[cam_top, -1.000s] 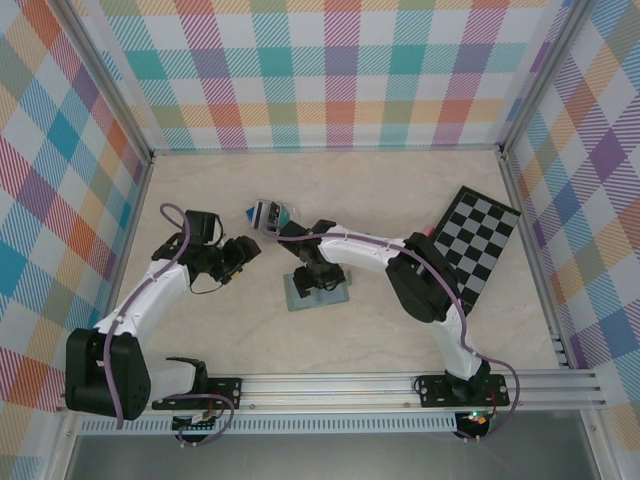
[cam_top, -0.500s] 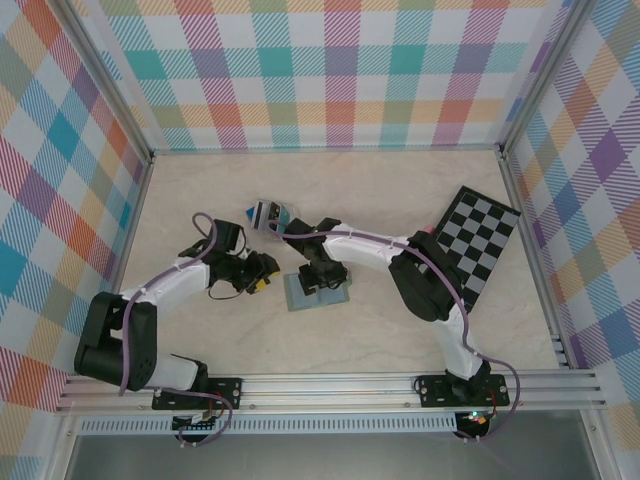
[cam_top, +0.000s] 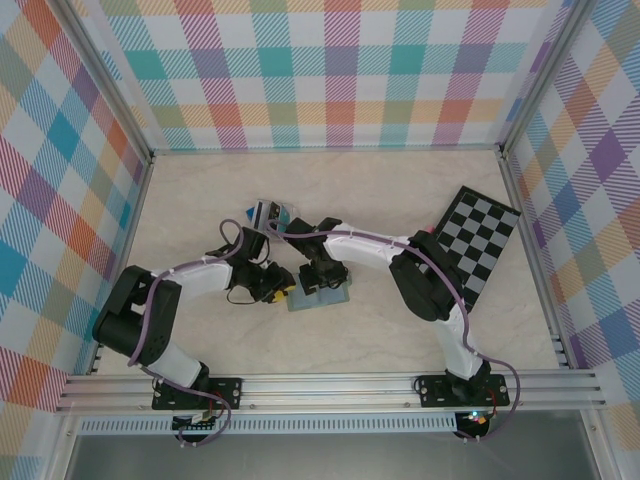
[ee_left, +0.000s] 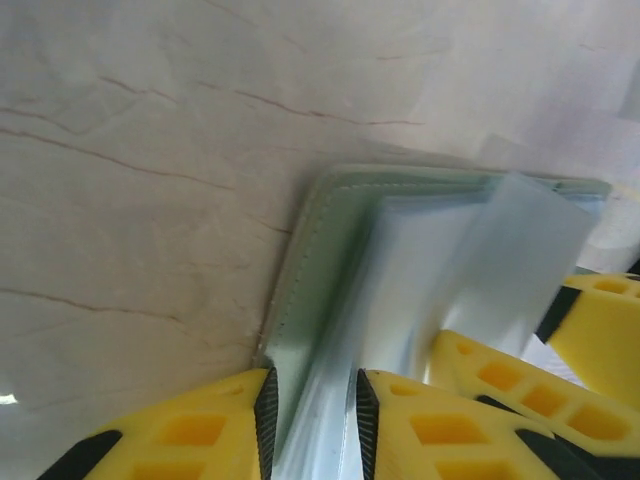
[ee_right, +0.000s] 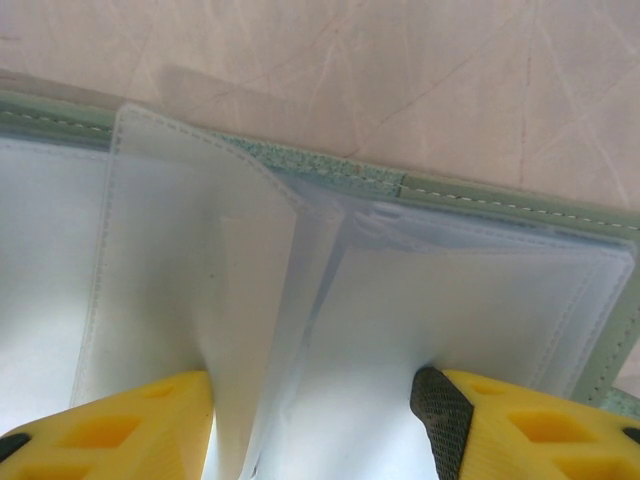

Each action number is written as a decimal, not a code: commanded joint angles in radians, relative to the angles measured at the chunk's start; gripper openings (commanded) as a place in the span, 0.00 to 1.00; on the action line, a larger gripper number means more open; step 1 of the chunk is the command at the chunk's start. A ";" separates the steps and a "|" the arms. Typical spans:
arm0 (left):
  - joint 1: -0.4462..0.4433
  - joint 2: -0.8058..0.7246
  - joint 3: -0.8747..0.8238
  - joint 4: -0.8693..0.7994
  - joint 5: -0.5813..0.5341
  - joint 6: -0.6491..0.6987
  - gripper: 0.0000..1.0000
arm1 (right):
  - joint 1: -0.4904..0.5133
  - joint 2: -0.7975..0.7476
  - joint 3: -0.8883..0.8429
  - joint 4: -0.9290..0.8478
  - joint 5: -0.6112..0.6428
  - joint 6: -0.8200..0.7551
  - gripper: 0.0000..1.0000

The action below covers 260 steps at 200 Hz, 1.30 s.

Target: Take the credit cards out of the card holder

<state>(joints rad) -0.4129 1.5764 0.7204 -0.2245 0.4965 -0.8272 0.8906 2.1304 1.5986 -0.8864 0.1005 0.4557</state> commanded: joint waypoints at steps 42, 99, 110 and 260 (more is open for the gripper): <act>-0.018 0.034 0.025 0.032 0.007 -0.010 0.14 | -0.017 0.032 -0.060 -0.002 -0.013 0.004 0.57; -0.021 0.046 0.034 0.091 0.074 -0.015 0.14 | -0.020 0.023 -0.066 0.013 -0.039 0.000 0.55; -0.021 0.045 0.035 0.102 0.089 -0.016 0.14 | -0.021 0.015 -0.071 0.023 -0.052 -0.003 0.54; -0.020 -0.013 0.038 0.150 0.144 -0.010 0.16 | -0.076 -0.131 -0.190 0.207 -0.274 -0.007 0.52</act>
<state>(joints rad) -0.4129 1.5845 0.7315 -0.0940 0.6136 -0.8486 0.8127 2.0209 1.4361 -0.7216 -0.1001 0.4553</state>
